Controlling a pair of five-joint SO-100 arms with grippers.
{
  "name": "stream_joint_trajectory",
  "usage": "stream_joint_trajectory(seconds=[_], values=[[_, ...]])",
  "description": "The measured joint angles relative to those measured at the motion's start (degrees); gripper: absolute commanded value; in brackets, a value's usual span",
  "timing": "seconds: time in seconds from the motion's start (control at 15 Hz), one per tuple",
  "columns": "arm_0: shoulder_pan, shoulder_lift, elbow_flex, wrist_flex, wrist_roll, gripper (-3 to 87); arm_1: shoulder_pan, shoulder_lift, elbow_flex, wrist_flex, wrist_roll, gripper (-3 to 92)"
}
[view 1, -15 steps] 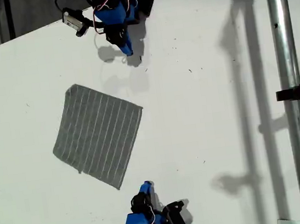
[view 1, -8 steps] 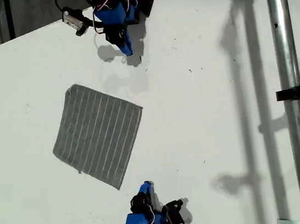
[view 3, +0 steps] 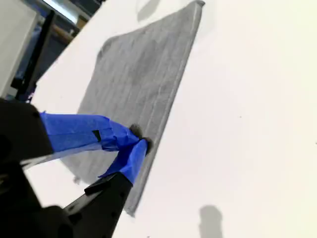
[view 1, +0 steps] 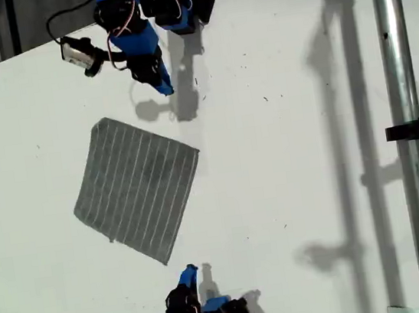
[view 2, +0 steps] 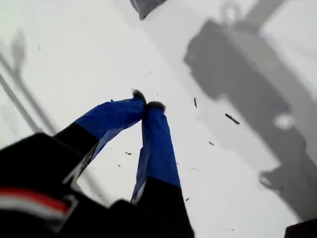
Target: Grasp corners of a towel and fold twice.
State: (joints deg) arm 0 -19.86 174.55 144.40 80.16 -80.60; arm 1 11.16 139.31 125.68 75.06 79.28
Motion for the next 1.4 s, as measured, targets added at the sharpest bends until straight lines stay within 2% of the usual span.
stream_joint_trajectory(seconds=[0.2,0.33,0.53,0.8,0.87,1.0,1.07,1.2,1.4], values=[[-6.15,-17.14,-20.39,6.59,8.79,-2.9,0.00,-20.57,-18.02,-0.53,-4.83,-0.3],[-13.54,-25.05,-29.79,9.58,16.96,-2.8,0.00,-31.90,-30.23,0.88,-8.09,-0.3],[-22.94,-35.77,-38.94,9.93,27.95,-2.8,0.00,-42.36,-41.22,2.72,-11.78,-0.3],[-29.36,-47.81,-48.96,11.07,34.98,-2.8,0.00,-48.34,-47.72,4.31,-14.68,1.3],[-30.15,-49.04,-50.01,11.25,36.04,-2.7,0.00,-49.04,-49.04,4.48,-15.64,6.9],[-30.67,-49.83,-50.71,12.22,36.74,0.3,0.00,-50.80,-51.77,5.10,-17.93,37.5],[-30.76,-49.92,-50.71,12.83,36.74,3.7,0.00,-52.38,-54.05,6.77,-19.16,40.7],[-30.76,-49.92,-50.80,13.45,36.74,4.8,0.70,-56.34,-60.64,11.87,-23.29,42.3],[-30.76,-49.92,-50.80,13.45,36.56,4.6,2.90,-63.28,-61.88,13.01,-27.60,41.5]])
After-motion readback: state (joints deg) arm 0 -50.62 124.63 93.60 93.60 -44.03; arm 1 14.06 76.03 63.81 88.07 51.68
